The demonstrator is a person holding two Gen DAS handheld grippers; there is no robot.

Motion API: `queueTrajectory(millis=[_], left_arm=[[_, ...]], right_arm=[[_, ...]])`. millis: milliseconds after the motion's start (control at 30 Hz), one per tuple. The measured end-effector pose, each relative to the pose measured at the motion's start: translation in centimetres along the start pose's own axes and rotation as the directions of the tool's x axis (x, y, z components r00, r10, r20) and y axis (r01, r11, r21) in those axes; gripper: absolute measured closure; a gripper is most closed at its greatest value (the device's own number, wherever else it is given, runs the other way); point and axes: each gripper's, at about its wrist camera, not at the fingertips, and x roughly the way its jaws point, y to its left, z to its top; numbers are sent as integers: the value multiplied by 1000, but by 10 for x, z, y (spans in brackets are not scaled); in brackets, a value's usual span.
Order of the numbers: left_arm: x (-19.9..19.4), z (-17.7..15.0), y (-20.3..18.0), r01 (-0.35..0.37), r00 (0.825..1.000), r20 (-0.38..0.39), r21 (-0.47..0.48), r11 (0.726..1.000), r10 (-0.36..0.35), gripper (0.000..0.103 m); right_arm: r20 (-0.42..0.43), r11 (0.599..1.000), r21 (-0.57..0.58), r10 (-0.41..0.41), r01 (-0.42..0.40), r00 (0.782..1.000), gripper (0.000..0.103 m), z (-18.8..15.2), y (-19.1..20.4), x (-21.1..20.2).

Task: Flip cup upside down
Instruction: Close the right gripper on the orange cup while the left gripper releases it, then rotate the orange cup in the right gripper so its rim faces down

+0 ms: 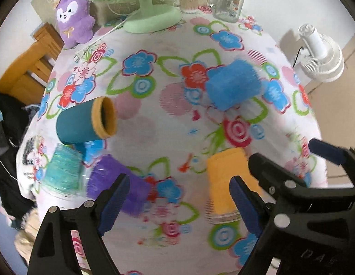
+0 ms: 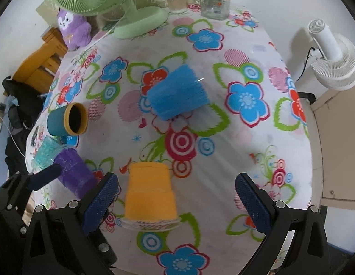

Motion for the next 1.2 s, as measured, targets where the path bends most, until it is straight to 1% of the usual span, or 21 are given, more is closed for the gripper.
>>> queueTrajectory(millis=[100, 167, 267, 433, 533, 600, 633, 667, 700, 833, 967, 1033, 1200], left_arm=[[6, -3, 12, -7, 1000, -26, 23, 1000, 8, 14], [12, -4, 15, -20, 999, -35, 46, 999, 21, 14], [18, -3, 20, -27, 999, -36, 68, 997, 29, 14], [23, -3, 25, -45, 998, -34, 116, 992, 49, 14], [26, -3, 27, -42, 998, -41, 138, 990, 48, 14], [28, -3, 25, -45, 998, -36, 163, 986, 52, 14], [28, -3, 23, -46, 998, -37, 181, 982, 53, 13], [29, -3, 21, -51, 998, -36, 193, 980, 59, 13], [30, -3, 19, -54, 997, -35, 204, 977, 63, 13], [31, 0, 18, -32, 998, -40, 210, 977, 41, 13], [29, 3, 19, -18, 999, -46, 200, 980, 27, 13], [26, 5, 20, -7, 999, -47, 189, 982, 16, 13], [12, 8, 22, 50, 998, -51, 137, 989, -43, 13]], right_arm=[[-41, 1000, 10, -17, 17, 999, 0, -1, 5, 15], [-67, 1000, 18, -11, 12, 998, 1, -2, 8, 24], [-93, 1000, 29, 6, -3, 996, 5, -2, 13, 34], [-126, 1000, 23, 1, 2, 992, 10, 1, 25, 48], [-141, 1000, 18, 2, 0, 990, 17, 3, 32, 55], [-160, 1000, 17, -13, 15, 987, 29, 5, 34, 61], [-168, 1000, 16, -17, 20, 986, 32, 5, 35, 64], [-172, 1000, 15, -17, 20, 985, 38, 6, 36, 65], [-172, 1000, 20, -12, 15, 985, 44, 6, 36, 65], [-145, 999, 25, -20, 24, 989, 45, 6, 33, 60], [-114, 999, 39, -9, 14, 993, 45, 6, 29, 47], [-92, 999, 42, -9, 13, 996, 45, 6, 25, 37], [-27, 999, 39, -10, 11, 1000, 45, 4, 19, 9]])
